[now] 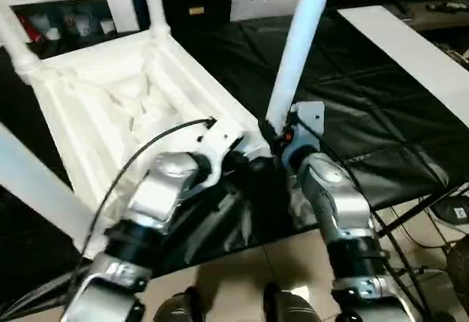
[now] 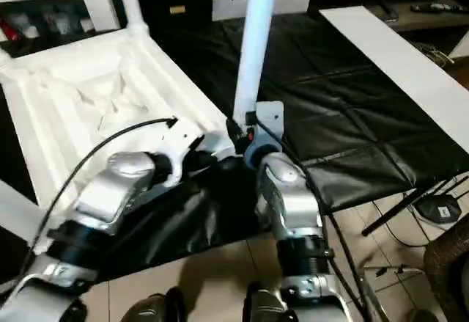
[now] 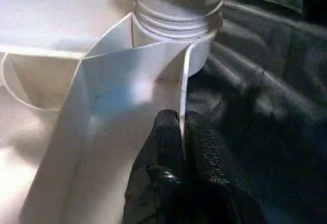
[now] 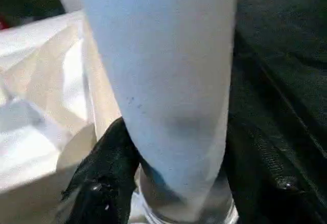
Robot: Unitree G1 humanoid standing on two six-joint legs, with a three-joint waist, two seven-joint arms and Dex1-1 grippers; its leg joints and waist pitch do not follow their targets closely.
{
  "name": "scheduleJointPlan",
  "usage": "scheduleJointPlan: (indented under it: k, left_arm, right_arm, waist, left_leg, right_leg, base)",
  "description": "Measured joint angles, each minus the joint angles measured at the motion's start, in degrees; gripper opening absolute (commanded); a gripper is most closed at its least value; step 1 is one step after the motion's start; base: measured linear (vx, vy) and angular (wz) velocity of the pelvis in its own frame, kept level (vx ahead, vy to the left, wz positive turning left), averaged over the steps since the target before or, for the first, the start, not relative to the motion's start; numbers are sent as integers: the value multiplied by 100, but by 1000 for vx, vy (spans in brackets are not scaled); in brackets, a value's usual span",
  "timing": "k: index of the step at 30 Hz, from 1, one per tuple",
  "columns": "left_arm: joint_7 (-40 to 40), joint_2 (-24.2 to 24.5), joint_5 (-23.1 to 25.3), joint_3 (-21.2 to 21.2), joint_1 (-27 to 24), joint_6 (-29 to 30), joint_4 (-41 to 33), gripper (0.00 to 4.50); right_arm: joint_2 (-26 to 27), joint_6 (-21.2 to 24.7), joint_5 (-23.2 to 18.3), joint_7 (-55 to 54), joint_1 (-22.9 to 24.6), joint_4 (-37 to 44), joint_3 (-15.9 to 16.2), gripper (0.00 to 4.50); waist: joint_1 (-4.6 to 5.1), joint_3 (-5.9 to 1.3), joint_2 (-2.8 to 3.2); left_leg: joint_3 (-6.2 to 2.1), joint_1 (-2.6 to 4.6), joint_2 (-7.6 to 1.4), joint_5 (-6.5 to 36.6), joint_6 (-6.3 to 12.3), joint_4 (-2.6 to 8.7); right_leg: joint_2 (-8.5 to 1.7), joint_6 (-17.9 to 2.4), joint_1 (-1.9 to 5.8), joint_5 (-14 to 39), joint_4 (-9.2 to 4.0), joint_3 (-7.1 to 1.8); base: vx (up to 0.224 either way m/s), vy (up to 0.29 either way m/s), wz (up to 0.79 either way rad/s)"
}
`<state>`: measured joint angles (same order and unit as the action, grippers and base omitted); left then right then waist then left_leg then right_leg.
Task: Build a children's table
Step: Rotate leg to tighten
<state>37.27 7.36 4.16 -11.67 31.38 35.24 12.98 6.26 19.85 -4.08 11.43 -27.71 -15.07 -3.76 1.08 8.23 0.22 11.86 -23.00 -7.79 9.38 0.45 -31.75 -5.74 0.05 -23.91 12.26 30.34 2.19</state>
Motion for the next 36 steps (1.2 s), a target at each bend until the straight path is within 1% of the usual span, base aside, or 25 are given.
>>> scheduleJointPlan:
  k: [3, 4, 5, 6, 7, 11, 12, 13, 16, 18, 19, 21, 22, 23, 25, 26, 27, 29, 30, 31, 33, 34, 35, 36]
  left_arm:
    - [-1, 2, 0, -12, 4, 0, -12, 0]
    - [17, 49, -3, -48, 2, -2, -49, 0]
    - [84, 113, -15, -69, -16, -14, -95, 0]
    - [137, 166, -32, -69, -36, -18, -133, 0]
    - [195, 224, -48, -74, -45, -43, -161, 0]
    - [569, 533, -102, -161, -82, -208, -237, 0]
    - [673, 605, -136, -165, -112, -266, -272, 0]
    - [868, 752, -184, -183, -140, -396, -276, 0]
    - [1282, 1021, -297, -201, -218, -726, -273, 0]
    - [1551, 1194, -351, -215, -238, -929, -254, 0]
    - [1718, 1279, -389, -220, -242, -1087, -210, 0]
    - [1986, 1417, -445, -238, -242, -1355, -133, 0]
    - [2178, 1504, -455, -261, -235, -1533, -79, 0]
    - [2278, 1541, -459, -278, -234, -1617, -65, 0]
    - [2555, 1663, -478, -339, -202, -1905, 42, 0]
    - [2654, 1700, -494, -351, -184, -2005, 93, 0]
    - [2788, 1762, -512, -385, -151, -2134, 170, 0]
    - [2944, 1811, -534, -402, -126, -2285, 242, 0]
    - [3061, 1848, -561, -414, -104, -2353, 305, 0]
    - [3136, 1867, -567, -430, -93, -2411, 340, 0]
    - [3351, 1922, -575, -472, -35, -2580, 466, 0]
    - [3410, 1934, -576, -487, -29, -2648, 498, 0]
    - [3464, 1942, -576, -502, -21, -2705, 520, 0]
    - [3515, 1950, -579, -503, -8, -2744, 549, 0]
  right_arm:
    - [-32, -71, 1, 46, 11, -10, 25, 310]
    - [-133, -147, 19, 185, 43, -8, 104, 320]
    - [-307, -216, 22, 397, 94, 12, 239, 320]
    - [-429, -273, 22, 606, 131, 23, 312, 332]
    - [-535, -308, 20, 778, 136, 25, 362, 355]
    - [-1109, -549, -105, 1738, 268, 59, 469, 364]
    - [-1244, -590, -135, 1960, 285, 77, 503, 390]
    - [-1499, -668, -192, 2323, 292, 77, 568, 399]
    - [-2081, -866, -330, 3192, 289, 87, 654, 399]
    - [-2357, -945, -469, 3754, 276, 88, 681, 399]
    - [-2457, -990, -538, 4044, 265, 87, 691, 399]
    - [-2546, -1079, -631, 4425, 195, 38, 729, 399]
    - [-2637, -1150, -681, 4700, 103, -52, 780, 399]
    - [-2693, -1173, -701, 4834, 62, -86, 792, 399]
    - [-2819, -1249, -760, 5251, -41, -172, 884, 399]
    - [-2851, -1270, -776, 5398, -78, -207, 924, 382]
    - [-2907, -1292, -817, 5589, -153, -311, 983, 382]
    - [-2955, -1304, -865, 5794, -200, -438, 1006, 360]
    - [-2956, -1309, -879, 5906, -258, -592, 1036, 345]
    - [-2958, -1310, -879, 5990, -298, -685, 1059, 345]
    - [-2978, -1322, -890, 6257, -408, -915, 1110, 325]
    - [-2990, -1328, -899, 6355, -426, -972, 1119, 309]
    - [-3007, -1327, -919, 6447, -430, -1003, 1126, 309]
    - [-3028, -1323, -939, 6550, -436, -1006, 1153, 299]
  waist:
    - [-12, 0, 0]
    - [-26, 0, -1]
    - [-45, 3, -5]
    - [-48, 6, -10]
    - [-54, 8, -13]
    - [-107, 11, -19]
    - [-113, 11, -19]
    - [-128, 11, -18]
    - [-152, 11, -21]
    - [-168, 11, -23]
    - [-189, 11, -27]
    - [-237, 10, -26]
    - [-285, 10, -26]
    - [-311, 7, -30]
    - [-366, 5, -34]
    - [-383, 5, -34]
    - [-404, 4, -35]
    - [-434, 2, -39]
    - [-437, 1, -41]
    - [-441, 1, -41]
    - [-456, 2, -44]
    - [-464, 1, -48]
    - [-470, 1, -53]
    - [-472, 1, -56]
  left_leg:
    - [2, 0, 0, 0, 0, -1]
    - [8, 0, 0, -1, 0, -2]
    - [13, 0, 0, -1, 1, -6]
    - [22, 0, 0, -2, 2, -13]
    - [25, 0, 0, -2, 2, -16]
    - [30, 3, -11, -4, 4, -26]
    - [30, 3, -16, -4, 4, -38]
    - [30, 5, -26, -5, 3, -49]
    - [32, 5, -45, -9, -2, -58]
    - [37, 5, -57, -12, -7, -79]
    - [37, 5, -65, -18, -15, -93]
    - [38, 2, -83, -23, -24, -91]
    - [39, 2, -96, -34, -41, -94]
    - [39, 1, -99, -35, -43, -98]
    - [52, 1, -110, -35, -45, -106]
    - [54, -1, -112, -35, -45, -106]
    - [57, -5, -115, -37, -40, -106]
    - [62, -10, -119, -49, -19, -105]
    - [67, -12, -119, -50, -19, -106]
    - [71, -15, -119, -50, -19, -108]
    - [73, -21, -123, -50, -20, -119]
    - [74, -22, -124, -48, -22, -125]
    - [74, -23, -124, -47, -25, -127]
    - [76, -24, -124, -44, -29, -130]
  right_leg:
    - [0, -13, -1, -12, 4, -5]
    - [0, -34, -1, -30, 8, -9]
    - [0, -82, -1, -63, 9, -11]
    - [-2, -129, -6, -111, 15, -15]
    - [-7, -140, -10, -138, 20, -14]
    - [-10, -131, -16, -249, 50, -9]
    - [-10, -131, -23, -262, 72, -8]
    - [-10, -130, -27, -279, 93, 2]
    - [-4, -99, -24, -356, 110, 11]
    - [-2, -98, -34, -374, 160, 12]
    - [0, -81, -37, -385, 195, 11]
    - [14, -77, -44, -388, 207, 12]
    - [24, -106, -48, -405, 222, 12]
    - [26, -107, -49, -406, 236, 12]
    - [25, -66, -55, -377, 267, 7]
    - [25, -60, -57, -372, 271, 9]
    - [26, -60, -62, -369, 274, 10]
    - [27, -62, -72, -368, 277, 10]
    - [27, -63, -77, -368, 279, 8]
    - [27, -63, -85, -368, 281, 5]
    - [26, -64, -90, -370, 287, 4]
    - [26, -65, -89, -370, 289, 4]
    - [26, -67, -88, -371, 289, 3]
    - [26, -68, -88, -372, 289, 1]
  base:
    - [0, 0, 0]
    - [0, 0, 0]
    - [0, 0, 0]
    - [0, 0, 0]
    - [0, 0, 0]
    - [0, 0, 0]
    - [0, 0, 0]
    - [0, 0, 0]
    - [0, 0, 0]
    - [0, 0, 0]
    - [0, 0, 0]
    - [0, 0, 0]
    - [0, 0, 0]
    - [0, 0, 0]
    - [0, 0, 0]
    - [0, 0, 0]
    - [0, 0, 0]
    - [0, 0, 0]
    - [0, 0, 0]
    - [0, 0, 0]
    - [0, 0, 0]
    - [0, 0, 0]
    - [0, 0, 0]
    - [0, 0, 0]
